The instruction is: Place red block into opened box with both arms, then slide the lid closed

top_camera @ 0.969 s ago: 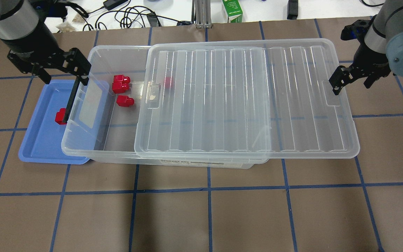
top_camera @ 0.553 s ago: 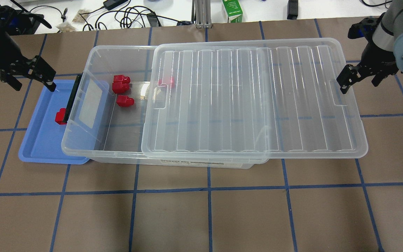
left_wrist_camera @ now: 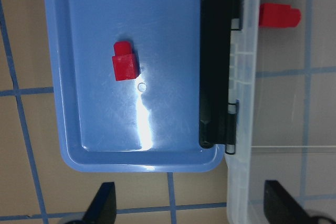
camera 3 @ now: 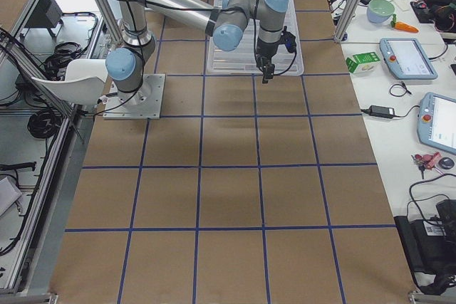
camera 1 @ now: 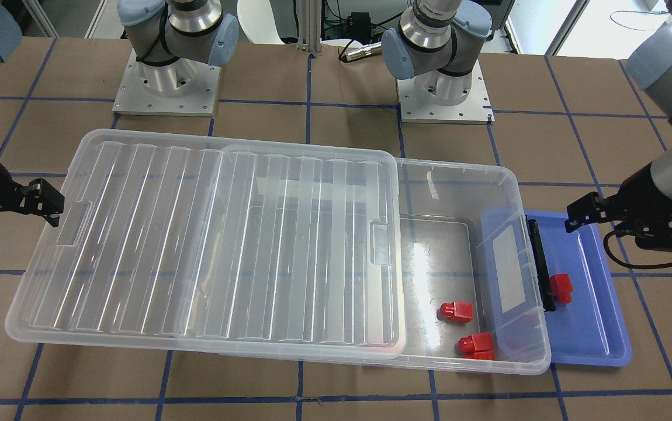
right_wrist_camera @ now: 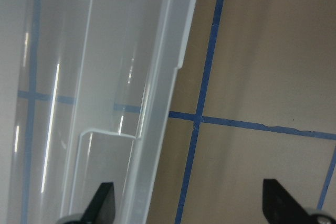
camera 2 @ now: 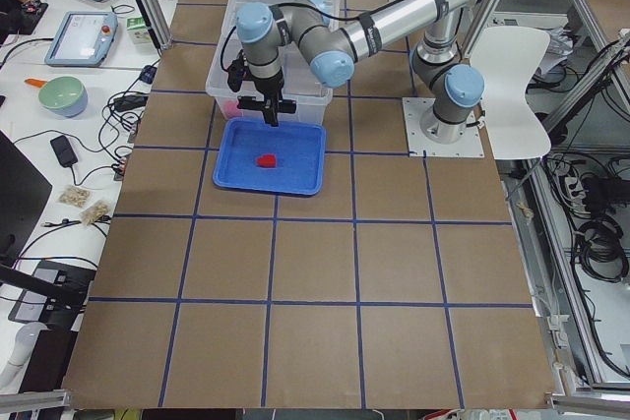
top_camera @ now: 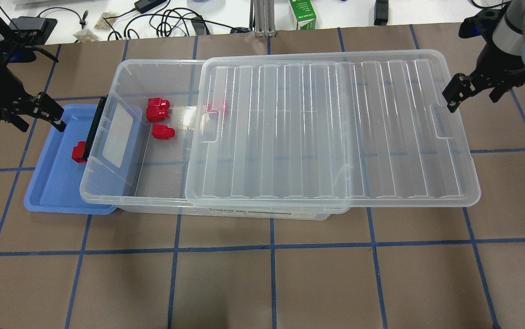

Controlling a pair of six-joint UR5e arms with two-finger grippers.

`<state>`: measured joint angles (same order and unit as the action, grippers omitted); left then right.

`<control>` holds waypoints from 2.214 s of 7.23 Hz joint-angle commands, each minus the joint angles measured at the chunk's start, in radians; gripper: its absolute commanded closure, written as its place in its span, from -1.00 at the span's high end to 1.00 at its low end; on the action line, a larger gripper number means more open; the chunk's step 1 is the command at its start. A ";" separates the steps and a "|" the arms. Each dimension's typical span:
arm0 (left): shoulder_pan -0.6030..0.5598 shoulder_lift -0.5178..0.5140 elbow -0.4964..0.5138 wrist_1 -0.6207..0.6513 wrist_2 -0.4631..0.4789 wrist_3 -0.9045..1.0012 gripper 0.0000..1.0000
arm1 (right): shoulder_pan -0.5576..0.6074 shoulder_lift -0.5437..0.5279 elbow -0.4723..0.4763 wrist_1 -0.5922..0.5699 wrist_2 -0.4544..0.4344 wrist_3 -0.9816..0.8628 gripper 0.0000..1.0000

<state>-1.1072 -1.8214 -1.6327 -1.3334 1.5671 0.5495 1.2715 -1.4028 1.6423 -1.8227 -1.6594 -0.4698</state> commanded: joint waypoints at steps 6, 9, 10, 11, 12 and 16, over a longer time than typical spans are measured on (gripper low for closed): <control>0.052 -0.235 -0.076 0.306 -0.035 0.092 1.00 | 0.020 -0.062 -0.191 0.278 0.013 0.103 1.00; 0.052 -0.262 -0.096 0.310 -0.036 0.026 0.83 | 0.165 -0.059 -0.184 0.284 0.050 0.316 1.00; 0.052 -0.262 -0.093 0.310 -0.035 0.027 0.10 | 0.166 -0.058 -0.187 0.280 0.056 0.316 1.00; 0.052 -0.263 -0.093 0.310 -0.035 0.027 -0.62 | 0.164 -0.058 -0.190 0.278 0.059 0.316 1.00; 0.052 -0.259 -0.079 0.307 -0.029 0.029 -0.93 | 0.164 -0.058 -0.181 0.283 0.058 0.316 1.00; 0.027 -0.117 -0.012 0.121 -0.018 0.030 -1.00 | 0.163 -0.103 -0.174 0.296 0.055 0.327 1.00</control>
<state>-1.0707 -1.9983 -1.6882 -1.1005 1.5484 0.5796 1.4335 -1.4806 1.4644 -1.5316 -1.6067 -0.1453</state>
